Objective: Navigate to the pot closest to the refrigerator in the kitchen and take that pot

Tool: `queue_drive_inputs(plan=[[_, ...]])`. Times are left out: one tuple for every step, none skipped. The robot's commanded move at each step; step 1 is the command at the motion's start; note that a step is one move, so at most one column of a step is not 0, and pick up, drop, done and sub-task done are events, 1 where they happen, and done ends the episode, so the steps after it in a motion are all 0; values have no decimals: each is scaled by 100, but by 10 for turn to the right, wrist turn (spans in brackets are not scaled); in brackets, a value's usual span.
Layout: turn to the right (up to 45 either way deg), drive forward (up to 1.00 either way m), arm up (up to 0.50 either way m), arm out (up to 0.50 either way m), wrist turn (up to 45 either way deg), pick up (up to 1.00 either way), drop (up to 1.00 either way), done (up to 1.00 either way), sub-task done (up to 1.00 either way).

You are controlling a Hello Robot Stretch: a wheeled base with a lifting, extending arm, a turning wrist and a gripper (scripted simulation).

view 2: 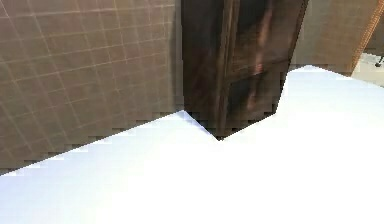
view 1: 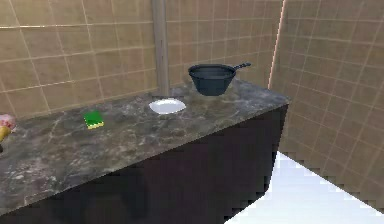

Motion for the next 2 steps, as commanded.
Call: queue_drive_inputs(plan=[[120,0,0,0,0,0,0,0,0],[0,25,0,0,0,0,0,0,0]])
